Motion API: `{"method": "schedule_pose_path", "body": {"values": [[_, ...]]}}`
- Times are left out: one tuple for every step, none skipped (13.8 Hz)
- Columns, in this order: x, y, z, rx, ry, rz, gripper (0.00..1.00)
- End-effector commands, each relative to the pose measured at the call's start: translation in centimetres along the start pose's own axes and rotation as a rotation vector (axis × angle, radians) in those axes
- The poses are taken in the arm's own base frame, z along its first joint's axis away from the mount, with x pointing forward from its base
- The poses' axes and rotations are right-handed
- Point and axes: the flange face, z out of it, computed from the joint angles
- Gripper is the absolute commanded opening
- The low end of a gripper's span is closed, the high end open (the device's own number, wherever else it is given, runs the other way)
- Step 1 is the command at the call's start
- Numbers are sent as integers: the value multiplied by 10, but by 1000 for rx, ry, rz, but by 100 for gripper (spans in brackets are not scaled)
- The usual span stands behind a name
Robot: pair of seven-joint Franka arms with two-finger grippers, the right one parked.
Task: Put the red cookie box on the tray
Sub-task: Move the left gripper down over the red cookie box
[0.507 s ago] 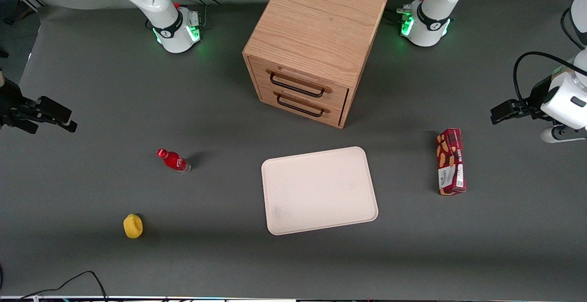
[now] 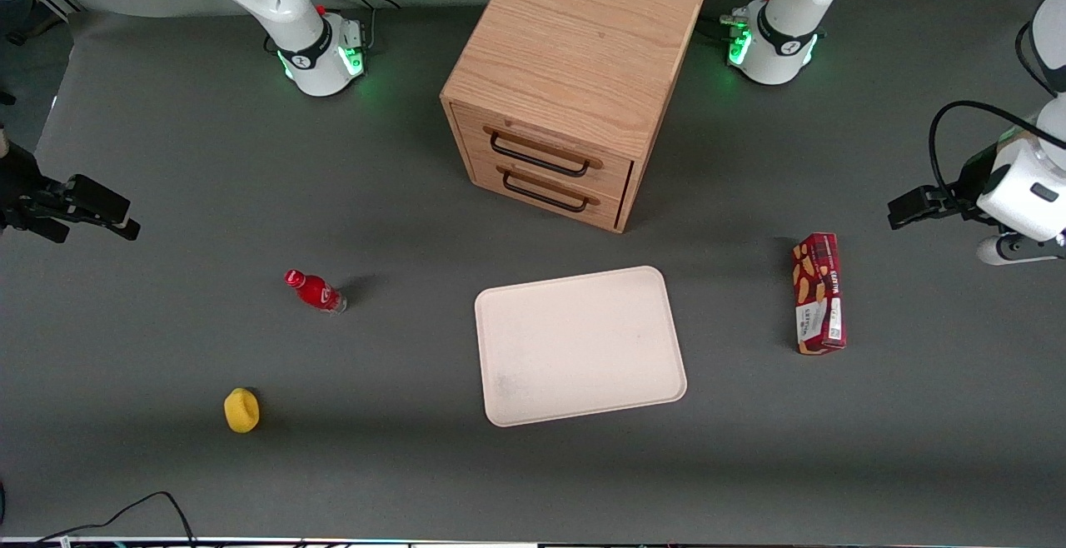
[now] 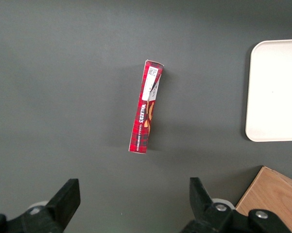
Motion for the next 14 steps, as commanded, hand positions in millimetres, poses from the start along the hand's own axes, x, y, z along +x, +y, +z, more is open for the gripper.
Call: {"method": "schedule_pose_path", "body": {"values": [[30,5,57,6,-36,13,100],[38,5,91,5,-54,30,100],[44,4,119,-2,-44,77,100],[50,5,152,-8,-40,89,100],[56,6,180,-14,-25,94,100],[63,7,203,-20,-10,100,100],[67,8,221,-22,-5,102,100],[70,9,235,-6,-11,117,100],[71,11,249,44,-15,157,100],[72,11,261,76,-13,184,91],[70,10,270,79,-6,192,77],[67,11,278,77,11,201,63],[62,10,281,76,12,201,58],[59,11,279,79,2,202,56]]}}
